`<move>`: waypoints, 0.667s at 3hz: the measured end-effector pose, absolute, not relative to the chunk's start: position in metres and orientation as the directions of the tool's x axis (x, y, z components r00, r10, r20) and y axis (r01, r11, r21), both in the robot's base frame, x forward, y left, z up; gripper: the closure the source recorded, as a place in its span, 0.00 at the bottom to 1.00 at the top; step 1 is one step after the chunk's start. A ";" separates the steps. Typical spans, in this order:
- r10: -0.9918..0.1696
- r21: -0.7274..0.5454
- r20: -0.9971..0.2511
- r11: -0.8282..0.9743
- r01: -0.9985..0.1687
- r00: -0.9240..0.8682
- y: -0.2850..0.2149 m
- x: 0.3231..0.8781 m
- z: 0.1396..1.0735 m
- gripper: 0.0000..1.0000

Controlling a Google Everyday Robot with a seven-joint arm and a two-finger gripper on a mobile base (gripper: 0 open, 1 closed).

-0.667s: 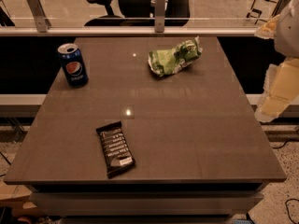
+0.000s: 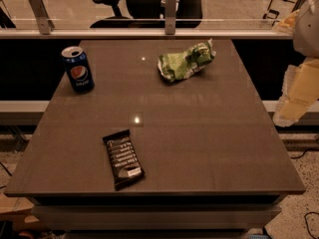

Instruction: Move green jalapeno chip bag near rxbar chocolate

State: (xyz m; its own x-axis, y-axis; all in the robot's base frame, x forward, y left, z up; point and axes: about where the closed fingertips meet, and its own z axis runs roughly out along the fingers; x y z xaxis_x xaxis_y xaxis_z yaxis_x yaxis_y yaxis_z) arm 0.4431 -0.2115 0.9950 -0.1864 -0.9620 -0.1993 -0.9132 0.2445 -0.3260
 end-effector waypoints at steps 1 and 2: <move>-0.976 -0.421 -0.178 0.189 -0.887 -0.123 -0.210 0.444 1.005 0.00; -0.984 -0.543 -0.175 0.127 -0.830 -0.036 -0.204 0.461 1.018 0.00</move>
Offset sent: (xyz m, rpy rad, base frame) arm 0.0432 0.0133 0.0344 -0.0655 -0.4057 0.1888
